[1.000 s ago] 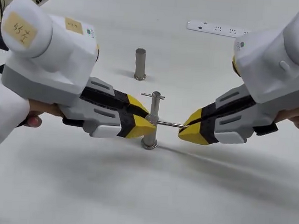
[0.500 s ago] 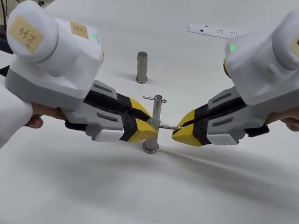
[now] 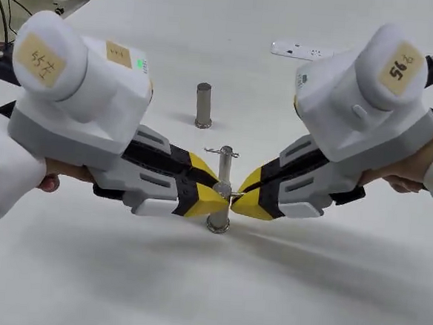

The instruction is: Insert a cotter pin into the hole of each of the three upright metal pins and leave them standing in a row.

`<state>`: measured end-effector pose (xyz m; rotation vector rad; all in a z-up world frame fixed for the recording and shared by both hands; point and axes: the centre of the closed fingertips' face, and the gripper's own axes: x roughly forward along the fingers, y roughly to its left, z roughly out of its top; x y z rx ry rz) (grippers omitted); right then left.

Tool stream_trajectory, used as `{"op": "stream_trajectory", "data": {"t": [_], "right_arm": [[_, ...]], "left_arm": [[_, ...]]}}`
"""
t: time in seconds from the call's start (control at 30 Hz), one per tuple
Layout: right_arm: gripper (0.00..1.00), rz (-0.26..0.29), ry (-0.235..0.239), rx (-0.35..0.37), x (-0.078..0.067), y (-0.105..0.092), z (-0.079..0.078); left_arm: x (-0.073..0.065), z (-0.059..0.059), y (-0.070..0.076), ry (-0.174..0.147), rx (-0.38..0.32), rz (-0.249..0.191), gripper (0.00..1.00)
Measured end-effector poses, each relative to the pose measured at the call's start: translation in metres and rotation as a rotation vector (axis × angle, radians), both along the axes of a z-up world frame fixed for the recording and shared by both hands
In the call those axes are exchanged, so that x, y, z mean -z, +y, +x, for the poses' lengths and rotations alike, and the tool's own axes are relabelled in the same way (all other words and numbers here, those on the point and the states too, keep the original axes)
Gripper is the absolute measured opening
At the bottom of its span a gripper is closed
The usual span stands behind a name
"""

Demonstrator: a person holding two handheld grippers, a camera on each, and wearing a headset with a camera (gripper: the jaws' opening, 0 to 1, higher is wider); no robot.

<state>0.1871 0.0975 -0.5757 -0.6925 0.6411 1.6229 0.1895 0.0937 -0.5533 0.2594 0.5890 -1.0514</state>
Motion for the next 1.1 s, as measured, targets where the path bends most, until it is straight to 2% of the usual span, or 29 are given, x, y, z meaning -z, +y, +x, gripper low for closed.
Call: {"op": "stream_trajectory", "data": {"t": [0.37, 0.43, 0.47, 0.63, 0.7, 0.77, 0.8, 0.9, 0.93, 1.03, 1.1], "right_arm": [[0.00, 0.007, -0.017, -0.028, 0.002, -0.001, 0.000], [0.00, 0.016, -0.007, -0.021, 0.003, -0.001, 0.000], [0.00, 0.024, -0.002, -0.017, 0.003, -0.001, 0.001], [0.00, 0.056, 0.005, -0.015, 0.004, 0.000, -0.003], [0.05, 0.059, 0.043, 0.019, 0.004, 0.001, -0.005], [0.12, 0.077, 0.044, 0.021, 0.004, 0.004, -0.005], [0.13, 0.078, 0.050, 0.030, 0.005, 0.004, -0.005], [0.14, 0.103, 0.053, 0.047, 0.003, 0.009, -0.004], [0.14, 0.113, 0.054, 0.053, 0.002, 0.011, -0.003], [0.14, 0.123, 0.054, 0.063, 0.000, 0.016, -0.002], [0.14, 0.127, 0.054, 0.067, 0.000, 0.018, -0.002]], "left_arm": [[0.001, 0.001, 0.003, 0.003, -0.002, 0.000, 0.10], [0.002, 0.001, 0.003, -0.003, -0.001, 0.005, 0.10], [0.001, 0.001, 0.002, -0.024, 0.009, 0.011, 0.10], [-0.003, -0.001, 0.004, -0.037, 0.019, -0.005, 0.13], [-0.004, -0.004, 0.003, -0.034, 0.028, -0.021, 0.19], [-0.005, -0.005, 0.004, -0.039, 0.034, -0.026, 0.31], [-0.004, -0.006, 0.005, -0.031, 0.031, -0.033, 0.35], [-0.005, -0.009, 0.009, -0.024, 0.008, -0.054, 0.44], [-0.006, -0.010, 0.010, -0.011, -0.013, -0.082, 0.47], [-0.008, -0.014, 0.013, 0.000, -0.034, -0.114, 0.56], [-0.009, -0.018, 0.016, 0.004, -0.041, -0.123, 0.60]]}}
